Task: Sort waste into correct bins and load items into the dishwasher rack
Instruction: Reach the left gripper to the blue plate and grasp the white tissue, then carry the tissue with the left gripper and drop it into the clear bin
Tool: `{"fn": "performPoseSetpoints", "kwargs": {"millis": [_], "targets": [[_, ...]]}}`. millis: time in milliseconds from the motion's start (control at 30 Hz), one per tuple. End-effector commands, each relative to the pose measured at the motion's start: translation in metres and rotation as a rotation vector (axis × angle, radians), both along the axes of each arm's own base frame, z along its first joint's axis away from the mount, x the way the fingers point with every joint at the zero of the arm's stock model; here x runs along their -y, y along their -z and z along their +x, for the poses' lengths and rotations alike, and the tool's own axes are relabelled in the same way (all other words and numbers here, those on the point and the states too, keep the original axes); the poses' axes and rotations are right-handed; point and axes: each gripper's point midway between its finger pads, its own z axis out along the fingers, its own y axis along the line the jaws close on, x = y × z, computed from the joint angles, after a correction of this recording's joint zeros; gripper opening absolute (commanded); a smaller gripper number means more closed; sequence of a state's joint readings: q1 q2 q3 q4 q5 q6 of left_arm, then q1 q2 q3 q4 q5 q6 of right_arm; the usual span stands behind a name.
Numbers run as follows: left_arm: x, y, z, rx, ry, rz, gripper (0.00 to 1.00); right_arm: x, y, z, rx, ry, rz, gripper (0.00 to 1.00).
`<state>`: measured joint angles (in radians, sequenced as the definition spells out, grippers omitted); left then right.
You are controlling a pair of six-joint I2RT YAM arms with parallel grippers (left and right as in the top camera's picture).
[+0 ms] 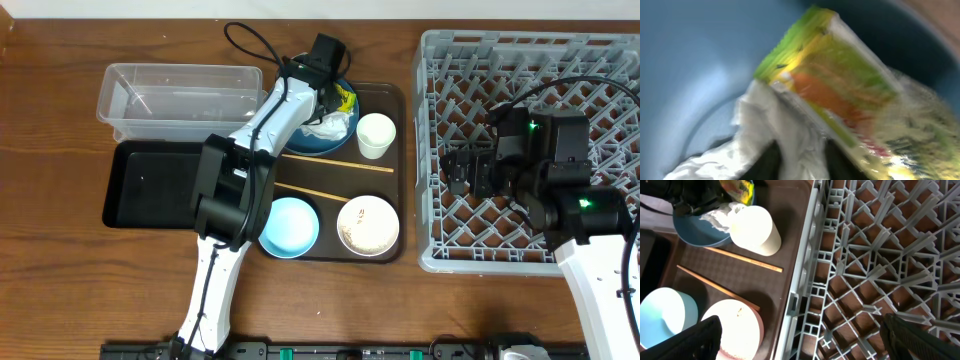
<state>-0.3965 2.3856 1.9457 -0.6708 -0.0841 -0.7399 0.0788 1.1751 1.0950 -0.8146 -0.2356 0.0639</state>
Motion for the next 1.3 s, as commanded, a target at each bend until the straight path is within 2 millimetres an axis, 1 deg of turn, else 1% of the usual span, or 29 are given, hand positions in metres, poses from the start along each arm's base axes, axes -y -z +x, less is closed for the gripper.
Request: {"fn": "performPoseSetpoints", "kwargs": {"millis": [0, 100, 167, 267, 300, 367, 533, 600, 667, 733, 833, 967, 1067, 1167, 1267], "targets": [[-0.004, 0.009, -0.006, -0.035, -0.005, 0.016, 0.15, -0.008, -0.008, -0.001, 0.019, -0.023, 0.009, 0.99], [-0.006, 0.011, -0.010, -0.054, -0.004, 0.025, 0.06, -0.008, -0.008, -0.001, 0.020, -0.023, 0.009, 0.99], [-0.006, 0.010, -0.011, -0.059, 0.011, 0.032, 0.06, -0.008, -0.009, 0.000, 0.023, -0.023, 0.010, 0.99], [-0.006, -0.004, -0.011, -0.041, 0.057, 0.042, 0.06, -0.008, -0.009, 0.000, 0.026, -0.023, 0.010, 0.99], [-0.006, -0.013, -0.010, -0.026, 0.067, 0.040, 0.06, -0.008, -0.009, 0.001, 0.026, -0.023, 0.010, 0.99], [-0.005, -0.040, -0.007, 0.020, 0.083, 0.031, 0.06, -0.008, -0.009, 0.001, 0.026, -0.023, 0.010, 0.99], [-0.004, -0.119, -0.006, 0.162, 0.130, 0.006, 0.06, -0.008, -0.009, 0.001, 0.026, -0.023, 0.010, 0.99], [-0.006, -0.145, -0.009, 0.204, 0.140, 0.000, 0.06, -0.008, -0.009, 0.001, 0.026, -0.023, 0.010, 0.99], [-0.008, -0.164, -0.012, 0.232, 0.146, -0.004, 0.06, -0.008, -0.009, 0.000, 0.026, -0.023, 0.010, 0.99], [-0.010, -0.177, -0.017, 0.249, 0.160, 0.002, 0.06, -0.008, -0.009, 0.000, 0.025, -0.023, 0.010, 0.99], [-0.015, -0.185, -0.022, 0.249, 0.171, 0.011, 0.06, -0.008, -0.009, 0.000, 0.023, -0.023, 0.010, 0.99], [-0.026, -0.184, -0.023, 0.232, 0.160, 0.024, 0.06, -0.008, -0.008, 0.000, 0.022, -0.023, 0.010, 0.99], [-0.046, -0.183, -0.019, 0.224, 0.127, 0.042, 0.06, -0.008, -0.008, -0.001, 0.020, -0.023, 0.010, 0.99], [-0.073, -0.183, -0.012, 0.224, 0.072, 0.049, 0.06, -0.008, -0.008, -0.001, 0.020, -0.023, 0.010, 0.99], [-0.107, -0.182, -0.005, 0.221, 0.018, 0.062, 0.06, -0.008, -0.008, -0.001, 0.020, -0.023, 0.010, 0.99]]}}
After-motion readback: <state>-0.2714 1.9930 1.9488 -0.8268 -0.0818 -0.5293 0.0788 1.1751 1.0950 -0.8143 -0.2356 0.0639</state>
